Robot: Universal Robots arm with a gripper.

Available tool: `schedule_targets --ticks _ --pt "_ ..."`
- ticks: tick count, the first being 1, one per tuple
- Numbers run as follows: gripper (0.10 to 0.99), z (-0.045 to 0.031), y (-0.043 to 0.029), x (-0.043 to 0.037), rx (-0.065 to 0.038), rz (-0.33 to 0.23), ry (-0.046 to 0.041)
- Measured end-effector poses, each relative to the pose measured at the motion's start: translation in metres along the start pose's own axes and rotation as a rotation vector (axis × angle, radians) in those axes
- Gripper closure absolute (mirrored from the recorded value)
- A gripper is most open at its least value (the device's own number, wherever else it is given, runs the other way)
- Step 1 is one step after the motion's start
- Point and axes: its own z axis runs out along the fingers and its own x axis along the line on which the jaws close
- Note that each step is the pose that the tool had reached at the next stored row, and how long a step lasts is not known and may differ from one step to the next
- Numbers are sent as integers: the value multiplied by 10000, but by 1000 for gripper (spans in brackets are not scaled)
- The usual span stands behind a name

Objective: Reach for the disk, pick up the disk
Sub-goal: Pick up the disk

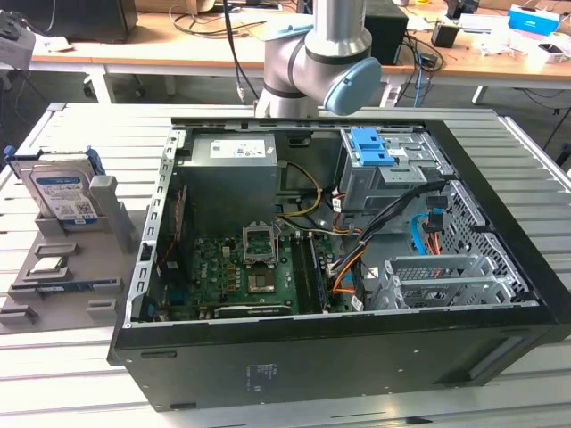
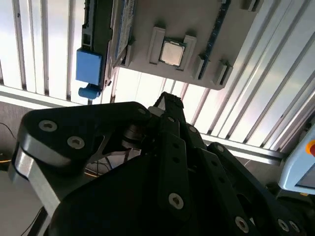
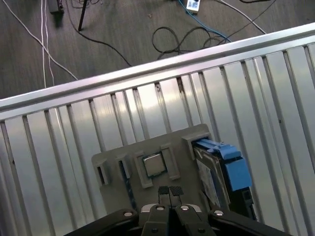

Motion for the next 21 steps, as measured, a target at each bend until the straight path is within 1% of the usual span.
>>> schedule_targets --ticks 1,4,12,14,20,21 --pt "980 0 0 0 0 -84 3" --pt "980 0 0 0 1 -629 24" --pt "980 0 0 0 1 -1340 51" --pt "980 0 0 0 1 -1652 63" --pt "980 0 0 0 1 -2311 89" --pt "980 0 0 0 1 -2314 89"
